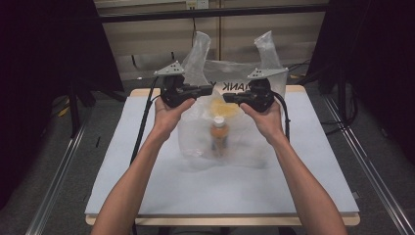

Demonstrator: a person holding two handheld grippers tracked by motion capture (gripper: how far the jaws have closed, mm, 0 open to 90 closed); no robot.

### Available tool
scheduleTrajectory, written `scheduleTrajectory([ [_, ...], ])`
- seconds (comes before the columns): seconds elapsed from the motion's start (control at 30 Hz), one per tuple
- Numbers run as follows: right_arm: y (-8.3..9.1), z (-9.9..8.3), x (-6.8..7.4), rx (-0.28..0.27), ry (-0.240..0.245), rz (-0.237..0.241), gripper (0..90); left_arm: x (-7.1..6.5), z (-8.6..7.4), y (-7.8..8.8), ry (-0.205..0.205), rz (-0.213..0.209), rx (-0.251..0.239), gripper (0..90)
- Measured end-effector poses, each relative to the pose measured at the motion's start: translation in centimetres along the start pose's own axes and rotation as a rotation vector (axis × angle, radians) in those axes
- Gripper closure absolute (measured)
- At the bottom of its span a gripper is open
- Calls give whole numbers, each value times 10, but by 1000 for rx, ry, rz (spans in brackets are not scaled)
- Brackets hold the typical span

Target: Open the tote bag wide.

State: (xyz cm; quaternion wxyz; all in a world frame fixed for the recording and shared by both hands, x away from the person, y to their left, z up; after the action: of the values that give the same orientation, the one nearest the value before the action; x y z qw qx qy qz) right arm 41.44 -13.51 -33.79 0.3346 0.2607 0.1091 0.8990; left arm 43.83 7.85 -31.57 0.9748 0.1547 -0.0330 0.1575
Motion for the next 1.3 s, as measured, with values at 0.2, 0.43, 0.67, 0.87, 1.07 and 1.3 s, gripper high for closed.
scheduleTrajectory([
  [0.2, -2, -16, -2, 30, -11, 24, 900, -9, -18, -6, 16, -22, 24, 900],
  [0.43, -2, -33, -3, 48, -19, 44, 900, -13, -36, -13, 31, -32, 39, 900],
  [0.67, 2, -52, 1, 67, -27, 94, 900, -25, -48, -14, 41, -54, 24, 900],
  [0.87, 4, -69, 2, 111, -28, 77, 900, -34, -62, -8, 47, -56, 40, 900],
  [1.07, 1, -85, -8, 117, -54, 78, 900, -31, -82, -4, 81, -43, 71, 900],
  [1.3, 2, -102, -17, 124, -75, 80, 900, -33, -115, -9, 103, -42, 126, 900],
])
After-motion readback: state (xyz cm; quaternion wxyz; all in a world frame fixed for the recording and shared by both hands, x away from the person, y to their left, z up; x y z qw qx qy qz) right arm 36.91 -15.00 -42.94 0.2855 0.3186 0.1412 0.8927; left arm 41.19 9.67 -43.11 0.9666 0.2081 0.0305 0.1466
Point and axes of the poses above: each handheld gripper's, and its own axes: y roughly backward along the jaws, z roughly out of its top, x roughly to its left, the point moved 3 cm from there along -y, roughly forward along the jaws, and after that the axes turned 15 degrees about -y, right-handed, at the moved point
